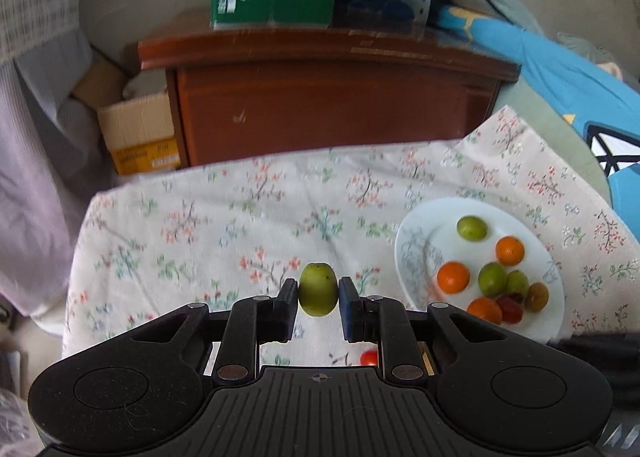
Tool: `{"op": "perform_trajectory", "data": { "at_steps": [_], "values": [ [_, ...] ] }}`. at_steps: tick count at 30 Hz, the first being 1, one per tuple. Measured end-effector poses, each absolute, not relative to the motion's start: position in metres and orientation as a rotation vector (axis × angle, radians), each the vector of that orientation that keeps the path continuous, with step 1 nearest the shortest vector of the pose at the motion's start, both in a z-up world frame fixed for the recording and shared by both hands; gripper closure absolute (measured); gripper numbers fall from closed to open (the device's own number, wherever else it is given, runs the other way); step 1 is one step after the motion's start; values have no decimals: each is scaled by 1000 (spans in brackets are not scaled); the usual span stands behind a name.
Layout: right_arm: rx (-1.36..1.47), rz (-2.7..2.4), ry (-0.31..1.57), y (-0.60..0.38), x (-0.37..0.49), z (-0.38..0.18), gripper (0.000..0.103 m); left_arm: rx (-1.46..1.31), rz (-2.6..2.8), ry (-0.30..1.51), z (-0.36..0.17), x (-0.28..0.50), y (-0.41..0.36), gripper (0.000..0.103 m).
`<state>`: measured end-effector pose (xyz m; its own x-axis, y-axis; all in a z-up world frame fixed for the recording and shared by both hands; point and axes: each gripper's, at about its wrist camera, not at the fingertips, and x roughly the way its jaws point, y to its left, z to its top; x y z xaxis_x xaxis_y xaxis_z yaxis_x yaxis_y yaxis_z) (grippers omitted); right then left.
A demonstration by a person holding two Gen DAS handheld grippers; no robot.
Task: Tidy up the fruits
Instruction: 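Carry the green plum and tangerine over the white plate and open both grippers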
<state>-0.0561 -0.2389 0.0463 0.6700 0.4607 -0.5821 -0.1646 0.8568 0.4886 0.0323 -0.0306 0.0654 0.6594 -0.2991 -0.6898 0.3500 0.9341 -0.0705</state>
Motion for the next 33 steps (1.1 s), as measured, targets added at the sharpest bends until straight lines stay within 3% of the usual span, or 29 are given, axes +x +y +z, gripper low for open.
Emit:
{"op": "perform_trajectory", "data": {
  "at_steps": [17,33],
  "values": [
    [506,204,600,-323,-44,97,74,106,-498,620,91,29,-73,83],
    [618,76,739,-350,-20,62,74,115,-616,677,62,55,-120,83]
  ]
}}
